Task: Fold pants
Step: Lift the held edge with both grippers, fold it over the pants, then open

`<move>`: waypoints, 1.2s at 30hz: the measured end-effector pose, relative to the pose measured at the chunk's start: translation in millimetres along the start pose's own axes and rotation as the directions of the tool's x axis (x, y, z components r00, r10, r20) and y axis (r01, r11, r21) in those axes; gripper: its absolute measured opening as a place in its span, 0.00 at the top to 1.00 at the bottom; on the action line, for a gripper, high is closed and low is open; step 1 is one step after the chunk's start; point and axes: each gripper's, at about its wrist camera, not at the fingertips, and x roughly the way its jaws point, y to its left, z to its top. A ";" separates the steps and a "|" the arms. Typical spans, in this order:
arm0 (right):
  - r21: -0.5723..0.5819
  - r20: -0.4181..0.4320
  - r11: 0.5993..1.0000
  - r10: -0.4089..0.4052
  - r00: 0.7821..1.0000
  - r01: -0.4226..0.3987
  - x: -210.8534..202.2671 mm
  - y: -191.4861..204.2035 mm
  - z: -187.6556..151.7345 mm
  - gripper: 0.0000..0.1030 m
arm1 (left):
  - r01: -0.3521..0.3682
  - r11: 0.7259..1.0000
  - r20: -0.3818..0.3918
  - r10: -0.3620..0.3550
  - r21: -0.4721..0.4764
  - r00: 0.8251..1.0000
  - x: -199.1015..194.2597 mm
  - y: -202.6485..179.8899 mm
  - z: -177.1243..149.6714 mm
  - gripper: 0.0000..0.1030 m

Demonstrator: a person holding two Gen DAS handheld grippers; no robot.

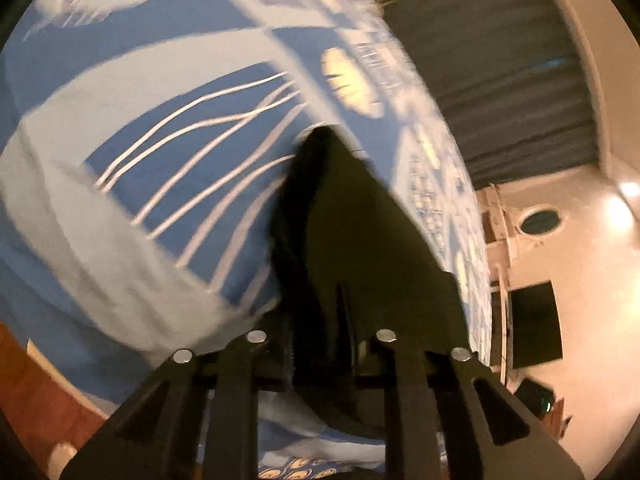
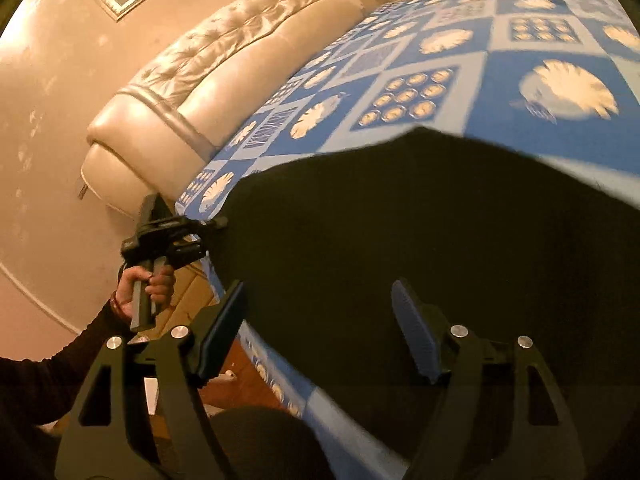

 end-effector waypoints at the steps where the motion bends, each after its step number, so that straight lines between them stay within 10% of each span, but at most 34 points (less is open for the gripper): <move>1: 0.024 0.031 1.000 0.008 0.999 -0.009 -7.7 -2.0 -7.4 0.28 | 0.042 0.998 0.001 -0.042 -0.049 0.999 -0.3 8.2 -0.4 0.82; 9: 0.212 0.199 0.974 0.040 0.979 -0.083 -37.3 -23.0 -47.8 0.21 | 0.069 0.991 0.029 -0.066 -0.114 0.997 -9.0 9.6 -5.0 0.86; 21: 0.217 0.258 0.976 -0.036 0.966 -0.021 -49.4 -20.4 -57.6 0.18 | 0.049 0.989 0.109 -0.065 0.143 0.992 -44.3 -104.4 -15.0 0.87; 36: 0.260 0.377 0.963 -0.028 0.926 -0.077 -80.8 -21.5 -80.2 0.16 | 0.093 0.897 0.013 -0.110 0.432 0.994 9.9 -263.1 -67.2 0.87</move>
